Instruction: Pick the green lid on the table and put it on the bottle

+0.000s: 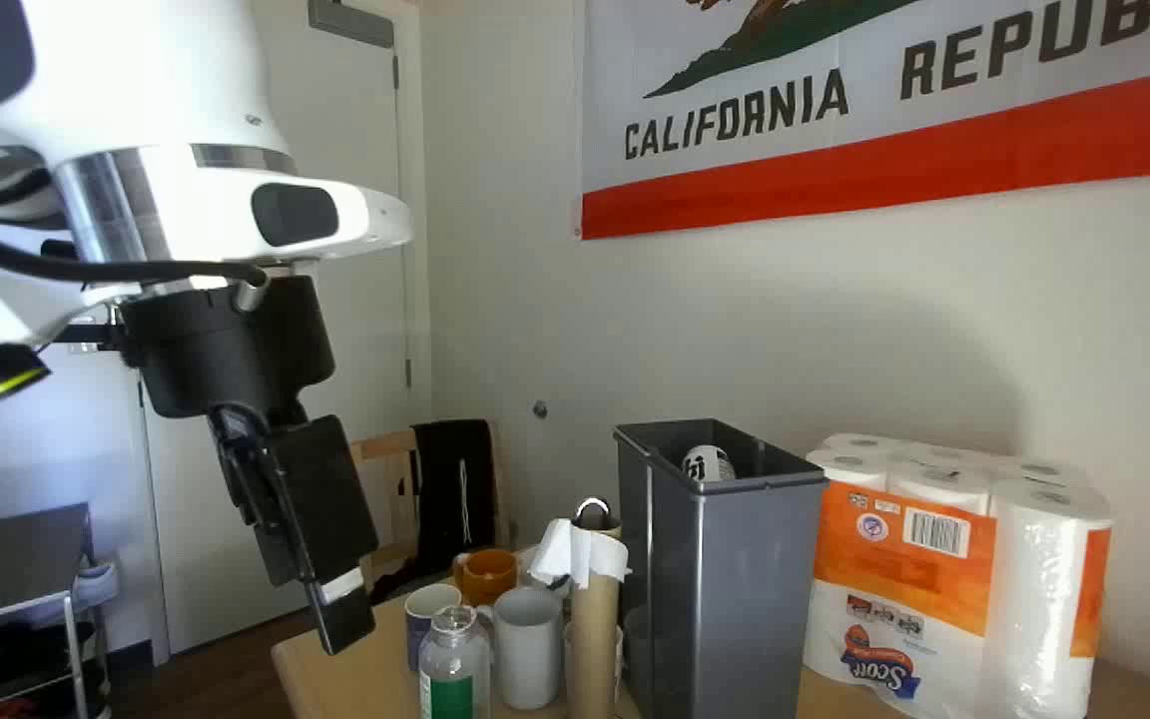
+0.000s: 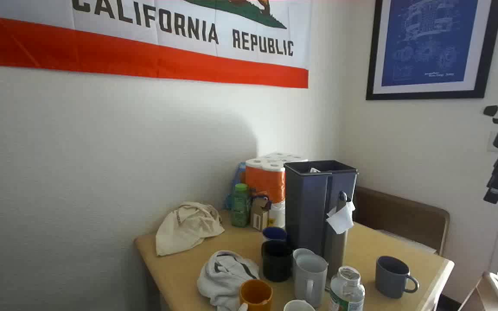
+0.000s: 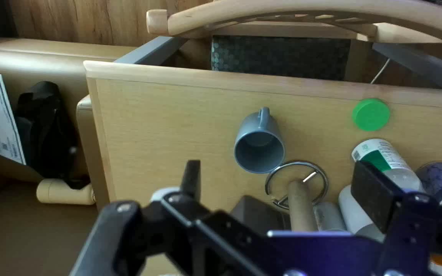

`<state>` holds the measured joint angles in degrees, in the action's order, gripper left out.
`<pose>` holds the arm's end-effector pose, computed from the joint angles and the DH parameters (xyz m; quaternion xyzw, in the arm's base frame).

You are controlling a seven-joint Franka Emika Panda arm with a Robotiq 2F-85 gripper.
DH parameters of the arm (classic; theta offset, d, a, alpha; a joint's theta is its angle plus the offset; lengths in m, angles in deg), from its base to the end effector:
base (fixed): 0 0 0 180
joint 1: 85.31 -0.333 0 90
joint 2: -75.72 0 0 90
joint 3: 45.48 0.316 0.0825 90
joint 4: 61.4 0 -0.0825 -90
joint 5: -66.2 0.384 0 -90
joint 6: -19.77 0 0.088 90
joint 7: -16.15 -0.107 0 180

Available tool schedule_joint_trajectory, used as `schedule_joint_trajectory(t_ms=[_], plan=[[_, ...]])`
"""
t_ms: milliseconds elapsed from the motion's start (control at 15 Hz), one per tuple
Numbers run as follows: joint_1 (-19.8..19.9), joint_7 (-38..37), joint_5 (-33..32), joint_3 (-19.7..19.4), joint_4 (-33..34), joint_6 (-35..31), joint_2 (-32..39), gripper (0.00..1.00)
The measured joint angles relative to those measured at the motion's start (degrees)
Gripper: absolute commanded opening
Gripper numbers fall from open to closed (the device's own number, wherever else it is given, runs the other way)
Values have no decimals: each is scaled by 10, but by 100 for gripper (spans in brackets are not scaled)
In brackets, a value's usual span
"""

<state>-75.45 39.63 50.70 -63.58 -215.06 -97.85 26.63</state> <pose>0.2794 -0.1687 0.4871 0.9931 0.0513 0.0942 0.0479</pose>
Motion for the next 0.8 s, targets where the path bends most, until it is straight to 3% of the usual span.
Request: schedule_joint_trajectory(t_ms=[467,800], plan=[[-6,0,4,0,-3,0,3,100],[-64,0,46,0,-46,-66,44,100]])
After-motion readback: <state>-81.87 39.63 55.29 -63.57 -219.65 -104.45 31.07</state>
